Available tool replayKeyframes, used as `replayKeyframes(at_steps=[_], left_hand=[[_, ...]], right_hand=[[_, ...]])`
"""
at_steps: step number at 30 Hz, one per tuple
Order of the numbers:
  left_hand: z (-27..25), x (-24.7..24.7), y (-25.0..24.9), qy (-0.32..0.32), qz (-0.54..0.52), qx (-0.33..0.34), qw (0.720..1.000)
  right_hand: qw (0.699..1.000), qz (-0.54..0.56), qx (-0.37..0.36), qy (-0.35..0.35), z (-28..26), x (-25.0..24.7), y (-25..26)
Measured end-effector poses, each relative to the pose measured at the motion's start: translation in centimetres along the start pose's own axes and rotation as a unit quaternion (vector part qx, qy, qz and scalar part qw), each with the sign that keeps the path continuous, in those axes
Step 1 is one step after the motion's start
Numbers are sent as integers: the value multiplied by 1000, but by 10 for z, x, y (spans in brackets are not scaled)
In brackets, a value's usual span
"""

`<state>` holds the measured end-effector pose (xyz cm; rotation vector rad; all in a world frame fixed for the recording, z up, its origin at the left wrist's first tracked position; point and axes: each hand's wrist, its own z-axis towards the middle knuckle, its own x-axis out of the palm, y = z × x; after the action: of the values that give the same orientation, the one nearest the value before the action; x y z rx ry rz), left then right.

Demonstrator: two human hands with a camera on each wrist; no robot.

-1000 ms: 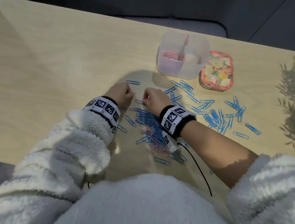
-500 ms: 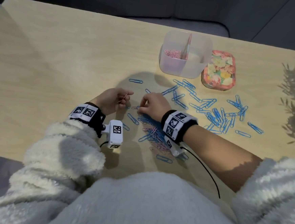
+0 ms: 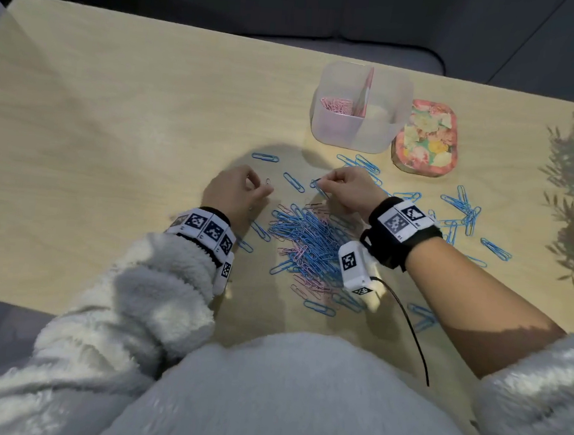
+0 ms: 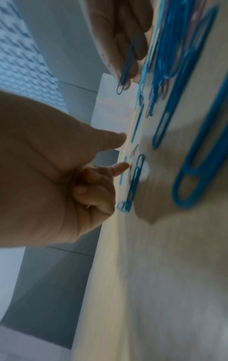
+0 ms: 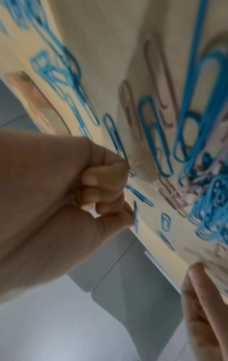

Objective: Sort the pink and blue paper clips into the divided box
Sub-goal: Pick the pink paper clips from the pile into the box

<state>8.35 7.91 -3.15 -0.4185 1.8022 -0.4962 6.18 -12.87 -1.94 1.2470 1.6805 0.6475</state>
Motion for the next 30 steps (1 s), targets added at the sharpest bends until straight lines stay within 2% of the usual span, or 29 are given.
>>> replayKeyframes(at_steps=[3,9,11,13,16,18,20,23,26,30], left_hand=[[2,2,-12,-24,43,-10,999],[4,0,-20,66,77,36,994],[1,0,-20,95,71,43,992],[0,0,-17,112,63,47,991],[2,-2,-16,124,-18,36,992],[3,-6,-17,156,-115,19,981],[3,-10,-19,189,-190,4,963],[2,-14,-25,194,-271,-24,943],[1,-14,-29,190,-323,-6,927],[2,-12,-26,206,-339,-8,918]], right_hand=[[994,-80,-55,-56,1,-3,-4],[985,-109,-64,-118,10,-10,-16],[977,-159,-93,-111,5,-7,-16],[968,-216,-107,-68,-4,0,-16],[940,-320,-115,-24,-16,8,-13],[918,-374,-127,-30,-19,9,-12],[911,-391,-126,-39,-20,9,-14],[917,-383,-110,-29,-21,10,-20],[924,-369,-100,4,-20,10,-24],[979,-184,-83,7,-16,-6,-24]])
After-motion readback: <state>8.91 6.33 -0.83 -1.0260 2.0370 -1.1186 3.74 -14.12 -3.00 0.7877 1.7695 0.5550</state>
